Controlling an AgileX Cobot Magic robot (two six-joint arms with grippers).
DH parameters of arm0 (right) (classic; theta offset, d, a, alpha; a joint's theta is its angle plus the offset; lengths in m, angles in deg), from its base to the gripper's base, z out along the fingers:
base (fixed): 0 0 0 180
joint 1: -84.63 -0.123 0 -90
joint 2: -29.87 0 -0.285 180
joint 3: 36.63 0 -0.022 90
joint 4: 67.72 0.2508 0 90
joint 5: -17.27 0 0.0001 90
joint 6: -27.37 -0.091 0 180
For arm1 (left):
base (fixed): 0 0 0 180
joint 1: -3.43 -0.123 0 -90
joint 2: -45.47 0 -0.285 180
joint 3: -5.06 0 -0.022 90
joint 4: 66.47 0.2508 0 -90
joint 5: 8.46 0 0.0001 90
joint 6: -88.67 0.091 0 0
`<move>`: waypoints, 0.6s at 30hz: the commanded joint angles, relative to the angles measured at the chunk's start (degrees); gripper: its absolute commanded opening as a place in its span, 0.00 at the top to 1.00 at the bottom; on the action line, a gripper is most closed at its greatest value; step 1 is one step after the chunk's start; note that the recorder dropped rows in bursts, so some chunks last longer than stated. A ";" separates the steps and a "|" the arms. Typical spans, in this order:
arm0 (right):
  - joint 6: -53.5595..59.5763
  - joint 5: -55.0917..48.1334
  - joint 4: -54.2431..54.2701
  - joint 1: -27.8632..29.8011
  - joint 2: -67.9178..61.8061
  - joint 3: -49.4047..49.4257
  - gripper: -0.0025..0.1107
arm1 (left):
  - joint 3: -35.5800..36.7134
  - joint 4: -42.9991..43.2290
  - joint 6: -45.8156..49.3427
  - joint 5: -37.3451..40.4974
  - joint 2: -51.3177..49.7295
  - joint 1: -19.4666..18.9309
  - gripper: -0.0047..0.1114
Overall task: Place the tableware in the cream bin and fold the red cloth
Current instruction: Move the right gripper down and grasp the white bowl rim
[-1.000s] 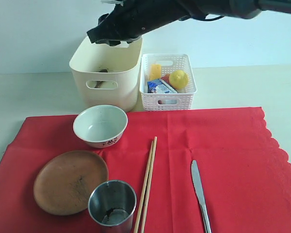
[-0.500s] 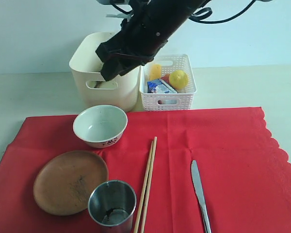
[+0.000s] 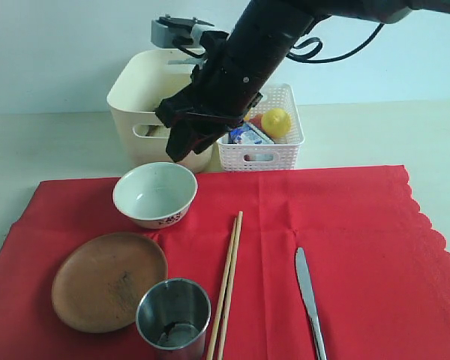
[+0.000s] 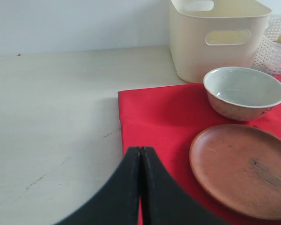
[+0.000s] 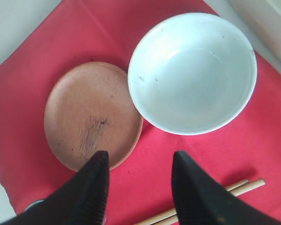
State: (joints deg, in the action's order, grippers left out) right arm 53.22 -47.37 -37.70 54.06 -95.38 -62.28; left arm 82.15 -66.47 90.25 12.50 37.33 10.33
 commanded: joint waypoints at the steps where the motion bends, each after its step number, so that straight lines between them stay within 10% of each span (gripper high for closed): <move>1: -0.61 1.00 -0.66 -0.10 -2.57 -0.37 0.60 | 0.12 -0.31 -0.22 -0.60 0.35 -0.14 0.96; 18: -9.68 17.30 -6.24 -0.10 -9.06 -0.37 0.60 | 0.12 -0.31 -0.22 -0.60 0.35 -0.14 0.96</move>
State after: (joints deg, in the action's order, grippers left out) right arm 47.44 -34.15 -41.12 54.06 -104.34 -62.28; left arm 82.15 -66.47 90.25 12.50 37.33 10.33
